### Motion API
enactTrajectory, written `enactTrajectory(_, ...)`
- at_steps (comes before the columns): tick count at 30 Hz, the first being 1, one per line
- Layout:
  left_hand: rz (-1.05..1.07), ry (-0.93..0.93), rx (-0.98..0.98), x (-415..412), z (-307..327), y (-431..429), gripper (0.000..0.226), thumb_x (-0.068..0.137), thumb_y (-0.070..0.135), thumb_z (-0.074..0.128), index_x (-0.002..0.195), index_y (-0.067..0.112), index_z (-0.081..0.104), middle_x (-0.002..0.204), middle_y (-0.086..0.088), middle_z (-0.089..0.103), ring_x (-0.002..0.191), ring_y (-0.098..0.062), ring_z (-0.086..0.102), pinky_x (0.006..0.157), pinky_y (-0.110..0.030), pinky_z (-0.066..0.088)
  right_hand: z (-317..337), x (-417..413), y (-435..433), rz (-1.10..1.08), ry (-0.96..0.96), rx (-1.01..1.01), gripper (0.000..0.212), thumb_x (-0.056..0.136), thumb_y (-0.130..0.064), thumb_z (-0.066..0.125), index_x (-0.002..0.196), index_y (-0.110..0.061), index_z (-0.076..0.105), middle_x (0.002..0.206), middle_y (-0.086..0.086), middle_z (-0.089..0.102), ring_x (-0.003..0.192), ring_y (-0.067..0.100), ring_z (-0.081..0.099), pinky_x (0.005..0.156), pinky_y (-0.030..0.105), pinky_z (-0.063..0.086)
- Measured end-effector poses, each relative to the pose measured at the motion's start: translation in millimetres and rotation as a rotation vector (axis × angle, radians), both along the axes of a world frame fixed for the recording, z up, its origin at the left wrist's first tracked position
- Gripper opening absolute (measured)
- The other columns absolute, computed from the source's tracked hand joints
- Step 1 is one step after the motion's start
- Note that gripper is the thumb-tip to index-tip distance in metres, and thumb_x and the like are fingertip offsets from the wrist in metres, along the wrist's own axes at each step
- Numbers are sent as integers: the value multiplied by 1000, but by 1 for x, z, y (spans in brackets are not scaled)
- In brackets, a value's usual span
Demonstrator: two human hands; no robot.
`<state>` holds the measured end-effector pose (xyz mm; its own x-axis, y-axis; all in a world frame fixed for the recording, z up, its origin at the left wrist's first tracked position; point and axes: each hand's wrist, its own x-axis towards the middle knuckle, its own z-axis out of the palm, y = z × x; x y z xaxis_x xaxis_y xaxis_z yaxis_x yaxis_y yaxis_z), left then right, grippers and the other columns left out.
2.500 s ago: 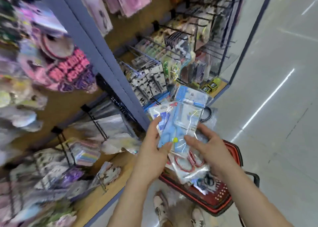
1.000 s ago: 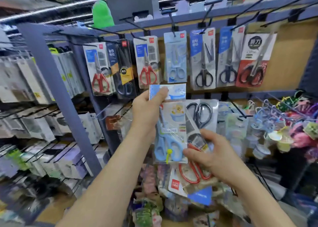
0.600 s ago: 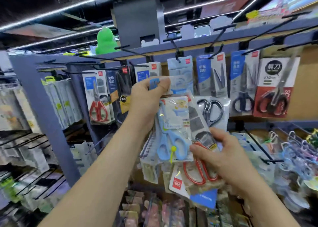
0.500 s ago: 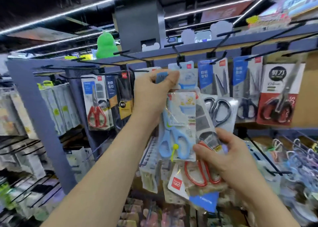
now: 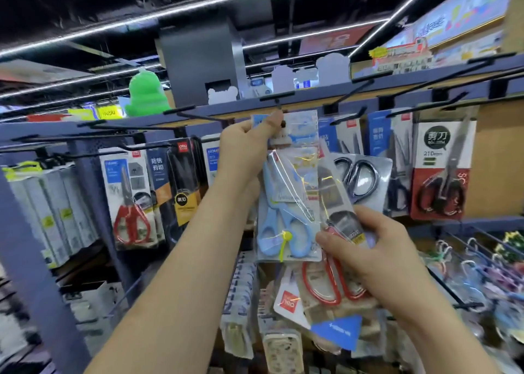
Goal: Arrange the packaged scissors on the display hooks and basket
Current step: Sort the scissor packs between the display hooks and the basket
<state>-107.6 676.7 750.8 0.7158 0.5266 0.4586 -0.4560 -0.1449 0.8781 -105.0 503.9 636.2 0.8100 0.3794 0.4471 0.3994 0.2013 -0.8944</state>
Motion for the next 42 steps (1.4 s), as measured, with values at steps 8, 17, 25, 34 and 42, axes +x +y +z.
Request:
enactTrajectory(8, 153, -83, 311, -7, -48, 9, 53, 90, 11, 67, 127, 42, 46, 102, -3, 69, 90, -15, 68, 76, -29, 58, -2, 12, 10, -39, 35, 17, 13, 81, -13, 78, 89, -21, 71, 64, -13, 70, 53, -2, 62, 51, 9, 44)
enactTrajectory(17, 228, 52, 519, 6, -72, 27, 62, 92, 21, 67, 138, 53, 42, 78, 7, 53, 69, -10, 56, 65, -23, 53, -19, 30, -5, -226, 42, 5, 14, 81, -19, 79, 92, -24, 72, 83, -12, 76, 75, 1, 71, 64, 14, 48)
enactTrajectory(25, 343, 371, 790, 68, -50, 38, 72, 96, 22, 61, 154, 35, 22, 150, -4, 45, 132, -26, 47, 105, -35, 40, -26, 32, -35, -185, 156, 177, 19, 77, -16, 77, 95, -20, 71, 80, -8, 77, 70, 5, 73, 55, 12, 50)
enactTrajectory(34, 602, 243, 967, 37, -60, 9, 43, 97, 38, 56, 138, 29, 48, 117, -4, 54, 99, -18, 56, 82, -32, 43, -32, 30, -38, -109, 200, 253, 27, 71, -24, 74, 97, -17, 72, 85, 1, 78, 72, 14, 74, 55, 19, 54)
enactTrajectory(42, -233, 79, 51, 11, -100, -52, 19, 87, 14, 68, 107, 15, 67, 99, -4, 76, 91, -22, 73, 79, -37, 58, -34, 18, -30, -13, 55, 117, 19, 74, -29, 75, 91, -20, 74, 84, -6, 77, 78, 2, 71, 64, 12, 51)
